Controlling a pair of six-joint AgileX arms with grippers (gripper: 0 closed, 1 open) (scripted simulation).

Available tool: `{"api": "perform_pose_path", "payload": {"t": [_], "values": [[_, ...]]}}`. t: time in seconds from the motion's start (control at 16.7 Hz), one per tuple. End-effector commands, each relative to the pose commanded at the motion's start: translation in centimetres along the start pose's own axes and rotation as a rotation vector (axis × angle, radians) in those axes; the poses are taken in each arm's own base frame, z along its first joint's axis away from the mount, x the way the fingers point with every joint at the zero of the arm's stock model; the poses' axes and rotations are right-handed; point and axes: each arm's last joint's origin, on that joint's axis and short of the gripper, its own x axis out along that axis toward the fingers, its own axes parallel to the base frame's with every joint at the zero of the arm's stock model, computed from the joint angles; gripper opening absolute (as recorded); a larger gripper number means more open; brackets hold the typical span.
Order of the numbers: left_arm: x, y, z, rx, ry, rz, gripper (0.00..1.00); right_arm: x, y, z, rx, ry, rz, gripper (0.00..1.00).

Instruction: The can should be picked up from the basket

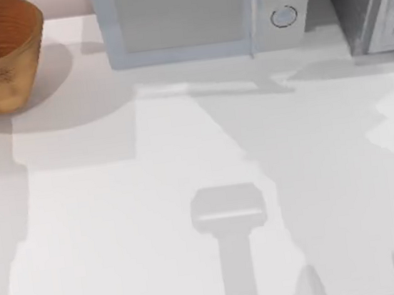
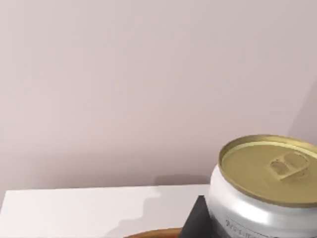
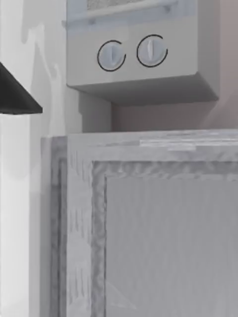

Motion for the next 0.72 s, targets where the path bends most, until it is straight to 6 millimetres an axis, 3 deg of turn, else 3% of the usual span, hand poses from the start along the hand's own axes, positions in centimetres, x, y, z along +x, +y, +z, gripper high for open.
{"api": "perform_pose_path", "payload": {"t": [0.18, 0.36, 0.48, 0.72], "values": [[-5.2, -1.2, -0.4, -0.001, -0.062, 0.007, 0.0, 0.0, 0.0, 0.0, 0.0, 0.0, 0.0, 1.0], [-8.7, -2.5, -4.2, -0.014, -0.011, 0.003, 0.0, 0.0, 0.0, 0.0, 0.0, 0.0, 0.0, 1.0], [-10.5, -3.4, -8.7, -0.026, 0.078, -0.003, 0.0, 0.0, 0.0, 0.0, 0.0, 0.0, 0.0, 1.0], [-14.0, -5.1, -20.4, -0.045, 0.271, -0.016, 0.0, 0.0, 0.0, 0.0, 0.0, 0.0, 0.0, 1.0]]}}
